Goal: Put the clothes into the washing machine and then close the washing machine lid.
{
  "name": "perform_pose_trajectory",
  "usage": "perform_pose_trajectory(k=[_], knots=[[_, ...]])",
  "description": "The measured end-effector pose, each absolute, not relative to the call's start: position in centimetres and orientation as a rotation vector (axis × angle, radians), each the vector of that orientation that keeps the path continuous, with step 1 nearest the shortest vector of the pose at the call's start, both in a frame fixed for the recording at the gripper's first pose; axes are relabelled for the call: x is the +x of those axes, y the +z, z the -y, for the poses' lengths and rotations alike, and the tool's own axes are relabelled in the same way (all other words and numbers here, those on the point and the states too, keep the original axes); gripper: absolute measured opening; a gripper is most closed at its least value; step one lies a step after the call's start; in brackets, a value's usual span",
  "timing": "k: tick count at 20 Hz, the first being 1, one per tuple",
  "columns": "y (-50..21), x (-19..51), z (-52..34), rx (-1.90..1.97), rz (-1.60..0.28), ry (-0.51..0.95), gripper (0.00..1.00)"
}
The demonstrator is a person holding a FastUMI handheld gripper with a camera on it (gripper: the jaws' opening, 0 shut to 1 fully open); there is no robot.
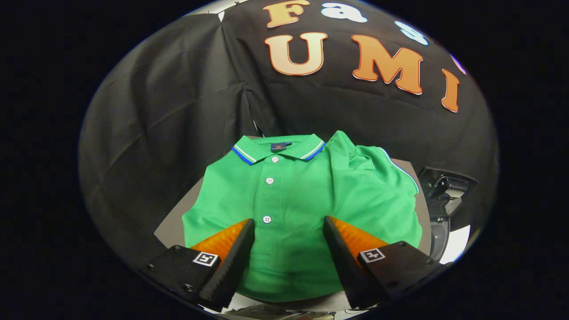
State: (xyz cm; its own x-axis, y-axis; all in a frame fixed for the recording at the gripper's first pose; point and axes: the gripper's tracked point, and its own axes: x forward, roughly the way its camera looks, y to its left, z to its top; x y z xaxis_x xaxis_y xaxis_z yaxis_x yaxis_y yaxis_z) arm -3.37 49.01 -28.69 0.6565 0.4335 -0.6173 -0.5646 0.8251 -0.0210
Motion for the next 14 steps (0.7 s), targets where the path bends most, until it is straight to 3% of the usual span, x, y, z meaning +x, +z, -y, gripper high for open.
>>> perform_pose_trajectory(k=[3,9,10,11,14], knots=[[-28.5,-3.9,-49.3,-0.222,-0.626,0.596,0.99],[-28.6,-4.6,-49.7,-0.209,-0.604,0.636,0.47],[-28.4,-4.5,-49.4,-0.195,-0.613,0.643,0.47],[-28.4,-4.6,-49.2,-0.182,-0.616,0.657,0.25],[-28.1,-4.4,-48.6,-0.155,-0.626,0.679,0.18]])
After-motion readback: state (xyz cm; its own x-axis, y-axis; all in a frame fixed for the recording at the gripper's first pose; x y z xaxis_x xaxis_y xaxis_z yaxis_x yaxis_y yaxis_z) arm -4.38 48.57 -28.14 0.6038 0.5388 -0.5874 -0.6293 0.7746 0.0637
